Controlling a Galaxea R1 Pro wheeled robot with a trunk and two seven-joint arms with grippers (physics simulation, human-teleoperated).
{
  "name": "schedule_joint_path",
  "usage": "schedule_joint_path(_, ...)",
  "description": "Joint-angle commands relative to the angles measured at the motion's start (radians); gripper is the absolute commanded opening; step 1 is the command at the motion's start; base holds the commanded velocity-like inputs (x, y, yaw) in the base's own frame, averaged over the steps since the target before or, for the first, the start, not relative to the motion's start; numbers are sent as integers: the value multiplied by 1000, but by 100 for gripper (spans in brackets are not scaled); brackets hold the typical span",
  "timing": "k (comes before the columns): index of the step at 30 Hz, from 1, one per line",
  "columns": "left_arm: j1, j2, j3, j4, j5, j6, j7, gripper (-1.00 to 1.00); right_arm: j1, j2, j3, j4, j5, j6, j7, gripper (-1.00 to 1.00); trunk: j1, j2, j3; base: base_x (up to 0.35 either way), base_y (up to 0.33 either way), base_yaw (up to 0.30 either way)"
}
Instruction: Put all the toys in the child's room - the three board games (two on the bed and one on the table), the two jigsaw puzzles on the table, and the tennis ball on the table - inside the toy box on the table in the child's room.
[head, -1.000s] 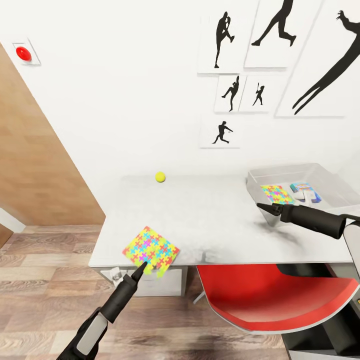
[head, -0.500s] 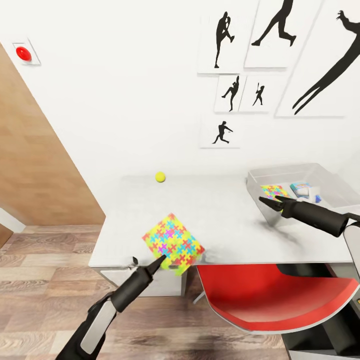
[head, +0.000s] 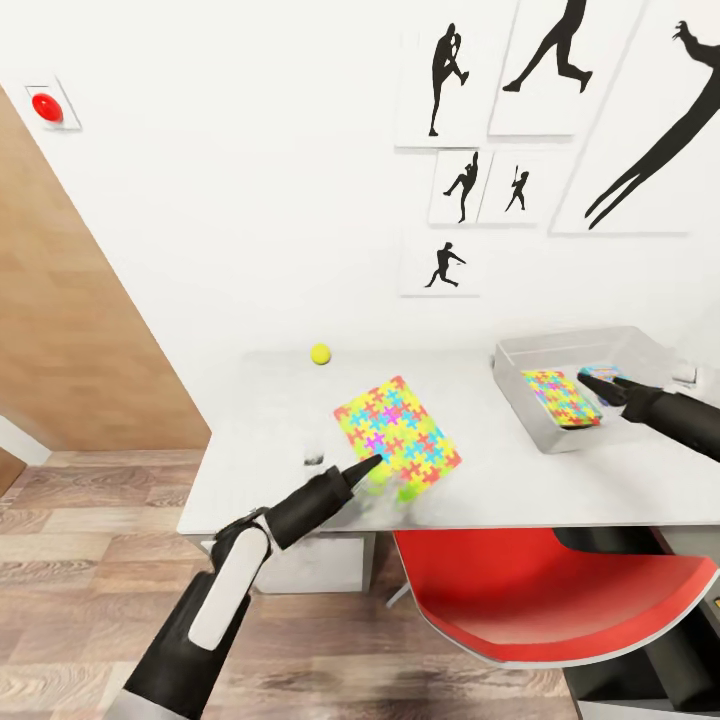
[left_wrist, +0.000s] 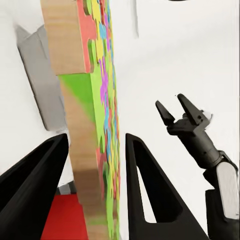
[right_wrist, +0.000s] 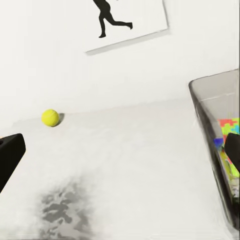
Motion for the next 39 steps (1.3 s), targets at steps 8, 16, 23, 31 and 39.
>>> schedule_joint_path(8,-100,-30,-34,-90,22,57,57,-100,15,-27,-98,0,-1,17,3,100,1,-2,-2,0,0,-57)
schedule_joint_path(16,-172,-39,-157,-221,234,75,308,-100,15,-32,-118,0,-1,22,2,100,1,-2,-2,0,0,-270)
schedule_joint_path(23,-164,-32,-133,-236,261,76,302,-100,15,-31,-118,0,-1,22,1,100,1,-2,-2,0,0,-293)
schedule_joint_path(31,-160,-27,-94,-253,264,111,273,-100,15,-32,-118,0,-1,23,2,100,1,-2,-2,36,-1,-294)
schedule_joint_path(39,-160,-16,-54,-252,262,114,276,-100,14,-32,-120,0,-1,68,2,100,1,-2,-2,290,-82,-295)
